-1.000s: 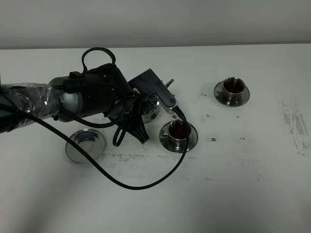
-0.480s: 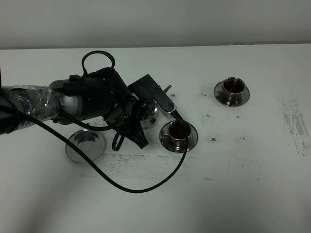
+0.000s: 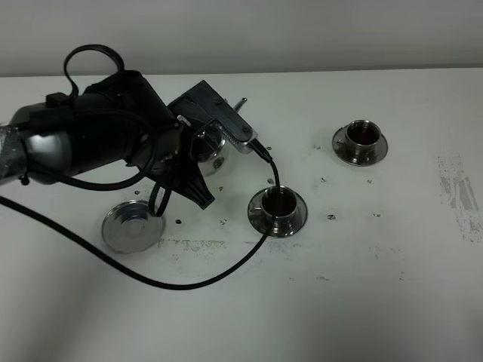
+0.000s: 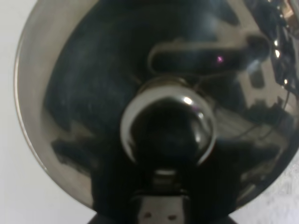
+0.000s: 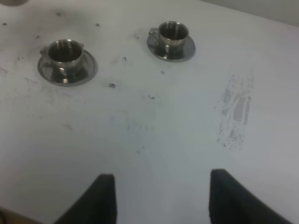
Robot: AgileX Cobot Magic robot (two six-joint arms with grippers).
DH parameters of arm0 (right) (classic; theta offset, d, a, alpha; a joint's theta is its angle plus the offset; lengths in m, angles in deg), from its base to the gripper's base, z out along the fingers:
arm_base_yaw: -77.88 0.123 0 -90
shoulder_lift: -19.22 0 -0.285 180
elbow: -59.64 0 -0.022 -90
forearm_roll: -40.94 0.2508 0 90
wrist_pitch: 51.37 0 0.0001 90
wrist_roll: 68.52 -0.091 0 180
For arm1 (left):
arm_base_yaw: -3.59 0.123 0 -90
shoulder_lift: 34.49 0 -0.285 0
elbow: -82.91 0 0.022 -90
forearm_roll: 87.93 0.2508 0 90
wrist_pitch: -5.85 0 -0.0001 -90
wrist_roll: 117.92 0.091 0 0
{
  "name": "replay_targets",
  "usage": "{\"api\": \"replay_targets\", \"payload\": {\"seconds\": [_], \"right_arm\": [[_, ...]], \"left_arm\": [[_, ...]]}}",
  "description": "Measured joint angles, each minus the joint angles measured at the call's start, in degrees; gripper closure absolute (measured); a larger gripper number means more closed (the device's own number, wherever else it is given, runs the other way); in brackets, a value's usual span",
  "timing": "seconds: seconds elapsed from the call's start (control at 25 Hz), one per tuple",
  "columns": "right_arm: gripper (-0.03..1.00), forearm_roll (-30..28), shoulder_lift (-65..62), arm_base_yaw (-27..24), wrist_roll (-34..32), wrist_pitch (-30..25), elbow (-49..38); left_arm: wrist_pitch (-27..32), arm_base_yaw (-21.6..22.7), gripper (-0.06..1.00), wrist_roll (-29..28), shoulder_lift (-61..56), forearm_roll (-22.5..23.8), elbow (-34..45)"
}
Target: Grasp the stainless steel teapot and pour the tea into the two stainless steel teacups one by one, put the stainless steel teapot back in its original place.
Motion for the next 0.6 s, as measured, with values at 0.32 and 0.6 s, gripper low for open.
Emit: {"api": "replay_targets", "payload": {"seconds": [0.32, 0.6], "right_arm": [[0.54, 0.00, 0.00, 0.00, 0.00, 0.00, 0.00], [0.54, 0.00, 0.00, 0.00, 0.00, 0.00, 0.00]], "left_arm": [[-2.06, 4.22, 0.77, -4.75, -7.40, -3.72, 12.06], [-1.14, 7.79, 0.77, -9.09, -11.32, -4.06, 16.97]]}}
